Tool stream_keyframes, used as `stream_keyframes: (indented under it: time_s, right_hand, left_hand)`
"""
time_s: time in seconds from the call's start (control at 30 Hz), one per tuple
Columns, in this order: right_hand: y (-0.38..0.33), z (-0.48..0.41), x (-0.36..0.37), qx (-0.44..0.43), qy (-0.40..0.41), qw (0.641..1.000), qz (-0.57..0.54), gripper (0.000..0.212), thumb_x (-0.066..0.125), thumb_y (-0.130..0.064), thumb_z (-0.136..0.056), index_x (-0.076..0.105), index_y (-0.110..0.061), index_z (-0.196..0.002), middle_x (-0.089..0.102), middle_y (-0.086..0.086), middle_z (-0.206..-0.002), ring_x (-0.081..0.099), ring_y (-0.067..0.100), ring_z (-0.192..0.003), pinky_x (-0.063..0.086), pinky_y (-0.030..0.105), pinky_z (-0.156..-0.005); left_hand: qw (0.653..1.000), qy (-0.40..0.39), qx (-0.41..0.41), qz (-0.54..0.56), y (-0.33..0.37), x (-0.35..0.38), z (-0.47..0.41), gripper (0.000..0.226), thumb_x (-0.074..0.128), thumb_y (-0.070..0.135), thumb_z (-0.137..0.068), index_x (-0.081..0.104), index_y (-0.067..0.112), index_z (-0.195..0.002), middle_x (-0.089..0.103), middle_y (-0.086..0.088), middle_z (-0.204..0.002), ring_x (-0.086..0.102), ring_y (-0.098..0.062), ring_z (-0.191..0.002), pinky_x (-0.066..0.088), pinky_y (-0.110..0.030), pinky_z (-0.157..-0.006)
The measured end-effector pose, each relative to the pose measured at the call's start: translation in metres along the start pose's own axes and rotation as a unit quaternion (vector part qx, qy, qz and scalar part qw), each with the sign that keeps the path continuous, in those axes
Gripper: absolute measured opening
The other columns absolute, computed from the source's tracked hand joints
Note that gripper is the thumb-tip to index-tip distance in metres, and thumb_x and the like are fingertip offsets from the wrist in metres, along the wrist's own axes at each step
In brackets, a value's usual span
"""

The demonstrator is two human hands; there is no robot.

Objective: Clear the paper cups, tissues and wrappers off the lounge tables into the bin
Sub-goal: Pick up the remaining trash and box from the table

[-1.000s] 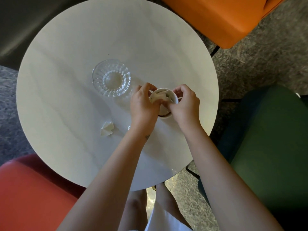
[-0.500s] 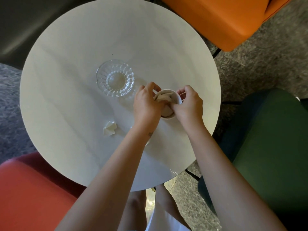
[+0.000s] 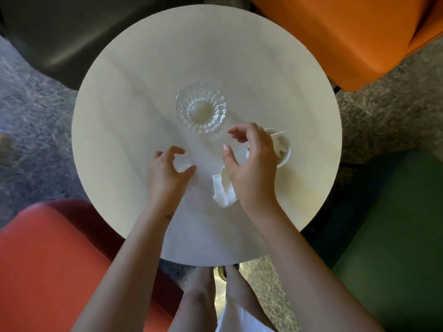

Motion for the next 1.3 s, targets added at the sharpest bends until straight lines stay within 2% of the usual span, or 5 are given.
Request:
stream_keyframes:
  time_s: [0.27,0.53,0.9,1.07,1.3]
  right_hand:
    - [0.01,0.029,0.009,-0.008,-0.007,1.0,0.012,0.017,0.062,0.0,-0.075,0.06,-0.006,-0.091,0.062,0.002,-0.083,0.052,0.012,-0.079,0.036,0.018,-0.074]
    - [0.021,0.015,-0.012,0.051,-0.014,0.996,-0.066,0.019,0.069,-0.025,-0.082,0.065,-0.016,-0.097,0.056,-0.016,-0.078,0.053,0.001,-0.064,0.037,0.008,-0.06]
    - [0.071,-0.007,-0.053,0.126,0.021,0.99,0.062,0.027,0.076,-0.016,-0.072,0.058,-0.009,-0.091,0.06,-0.006,-0.087,0.053,0.024,-0.089,0.042,0.046,-0.083]
    - [0.068,0.001,-0.058,0.063,0.041,0.991,0.112,0.039,0.072,-0.02,-0.074,0.058,-0.011,-0.109,0.058,0.003,-0.113,0.047,0.021,-0.105,0.027,0.025,-0.079]
    - [0.063,0.026,-0.056,-0.059,-0.045,0.958,0.275,0.034,0.044,-0.035,-0.09,0.064,-0.017,-0.11,0.063,-0.004,-0.114,0.051,0.021,-0.113,0.024,0.037,-0.09]
  left_hand:
    - [1.0,-0.009,0.007,0.0,-0.02,0.019,0.006,0.002,0.064,0.007,-0.083,0.064,0.008,-0.085,0.056,-0.01,-0.087,0.057,-0.025,-0.075,0.033,-0.024,-0.058]
    - [0.955,-0.057,0.119,0.266,0.073,0.0,0.026,0.032,0.071,0.001,-0.076,0.059,0.029,-0.067,0.062,0.015,-0.064,0.061,-0.005,-0.063,0.05,-0.017,-0.063]
    - [0.963,-0.151,0.182,0.133,0.106,0.056,0.036,0.065,0.078,0.012,-0.071,0.047,0.018,-0.126,0.049,0.0,-0.122,0.049,-0.011,-0.106,0.04,-0.017,-0.084]
    - [0.963,-0.145,0.192,0.124,0.098,0.071,0.031,0.077,0.082,0.011,-0.066,0.042,0.016,-0.132,0.047,0.002,-0.121,0.046,-0.01,-0.107,0.039,-0.017,-0.087]
    - [0.956,-0.133,0.222,0.137,0.104,0.082,0.026,0.081,0.083,0.013,-0.062,0.042,0.012,-0.132,0.05,0.003,-0.121,0.049,-0.014,-0.113,0.038,-0.02,-0.087]
Point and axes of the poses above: each hand's wrist, its own z-axis away from the middle knuckle, its own x-axis out of the palm, y = z × x, the point moved 7 cm from there along -z, towards the middle knuckle
